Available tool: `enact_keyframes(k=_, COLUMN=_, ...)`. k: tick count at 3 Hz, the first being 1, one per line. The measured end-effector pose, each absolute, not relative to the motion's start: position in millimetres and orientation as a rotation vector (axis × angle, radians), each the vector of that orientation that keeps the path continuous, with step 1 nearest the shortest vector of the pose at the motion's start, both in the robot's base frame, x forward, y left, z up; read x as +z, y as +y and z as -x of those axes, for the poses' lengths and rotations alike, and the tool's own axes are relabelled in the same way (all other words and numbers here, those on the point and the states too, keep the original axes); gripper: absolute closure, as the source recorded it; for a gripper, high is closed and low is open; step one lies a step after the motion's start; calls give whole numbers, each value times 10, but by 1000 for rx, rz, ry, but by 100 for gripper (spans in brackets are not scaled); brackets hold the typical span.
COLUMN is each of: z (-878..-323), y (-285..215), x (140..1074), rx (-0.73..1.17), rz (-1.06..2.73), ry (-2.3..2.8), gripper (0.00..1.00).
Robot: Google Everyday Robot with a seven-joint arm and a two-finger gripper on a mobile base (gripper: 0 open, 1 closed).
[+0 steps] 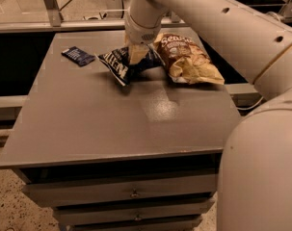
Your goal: Move blue chip bag near brown chip bag
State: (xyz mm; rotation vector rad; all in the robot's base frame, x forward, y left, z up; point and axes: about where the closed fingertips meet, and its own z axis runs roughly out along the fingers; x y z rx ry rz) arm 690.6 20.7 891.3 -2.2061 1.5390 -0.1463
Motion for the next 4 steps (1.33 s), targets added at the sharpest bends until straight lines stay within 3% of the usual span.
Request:
enact_keyframes(k=2, z=-7136, y=118, x=8781, rx=-171, rz=2190, ry=1589, gripper=15)
enact_keyframes(k=3, z=-7138, y=-21, x=8893, rx=-209, rz=2152, ry=1611, gripper=0)
enact_keyframes(k=4, z=-7018, y=-322, x=9227, rx=-258, rz=2039, ry=1638, gripper=0)
